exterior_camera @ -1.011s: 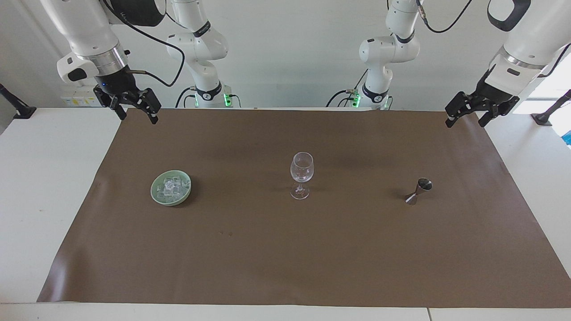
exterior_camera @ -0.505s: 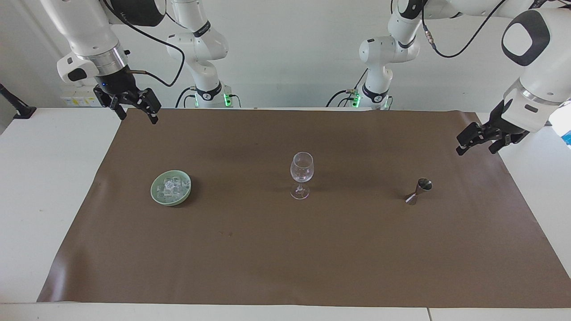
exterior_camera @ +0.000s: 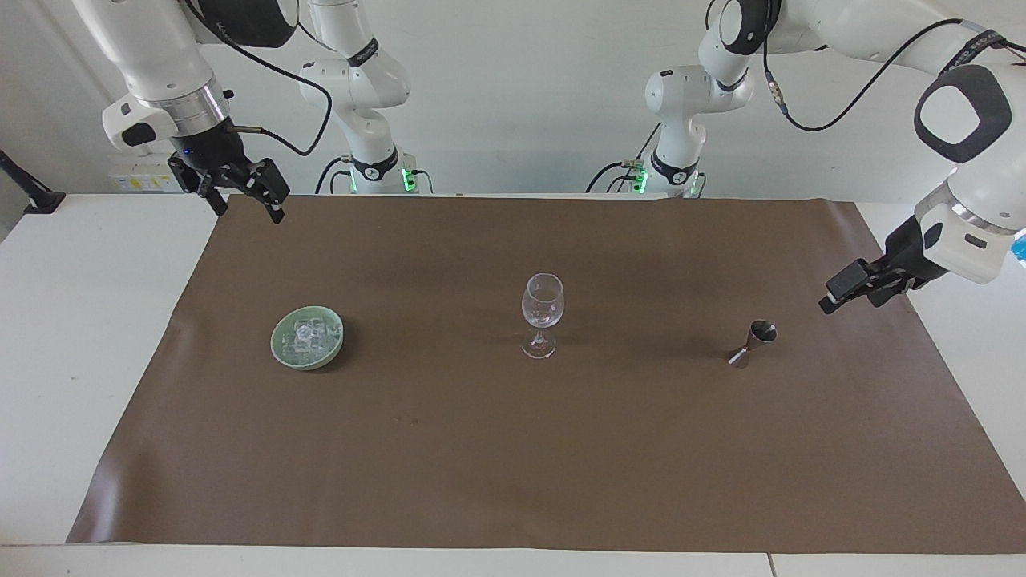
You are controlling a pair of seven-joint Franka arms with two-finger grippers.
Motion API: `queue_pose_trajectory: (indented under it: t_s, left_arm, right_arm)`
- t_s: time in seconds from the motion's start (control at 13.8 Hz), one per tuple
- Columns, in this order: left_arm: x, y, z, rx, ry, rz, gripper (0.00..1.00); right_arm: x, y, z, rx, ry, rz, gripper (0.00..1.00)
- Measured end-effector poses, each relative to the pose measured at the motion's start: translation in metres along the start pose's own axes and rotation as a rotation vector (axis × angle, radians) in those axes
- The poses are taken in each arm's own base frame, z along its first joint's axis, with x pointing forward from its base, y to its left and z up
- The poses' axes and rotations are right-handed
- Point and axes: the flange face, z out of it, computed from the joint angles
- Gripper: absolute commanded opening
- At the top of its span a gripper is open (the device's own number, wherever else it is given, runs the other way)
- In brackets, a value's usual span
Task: Pour wine and add ice with both arms
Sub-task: 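Move the left gripper down toward the small silver cup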
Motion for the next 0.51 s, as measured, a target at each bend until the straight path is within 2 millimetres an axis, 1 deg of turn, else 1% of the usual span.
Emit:
queue_pose_trajectory:
  t_s: [0.07, 0.22, 0.51]
  left_arm:
    - [0.001, -0.01, 0.01, -0.011, -0.024, -0.051, 1.0]
    - [0.003, -0.023, 0.028, -0.037, -0.058, -0.156, 1.0]
    - [0.009, -0.056, 0.038, -0.124, -0.095, -0.359, 1.0]
  right_arm:
    - [0.0, 0.0, 0.0, 0.0, 0.0, 0.0, 1.0]
    - [0.0, 0.0, 0.0, 0.0, 0.0, 0.0, 1.0]
    - [0.0, 0.0, 0.0, 0.0, 0.0, 0.0, 1.0]
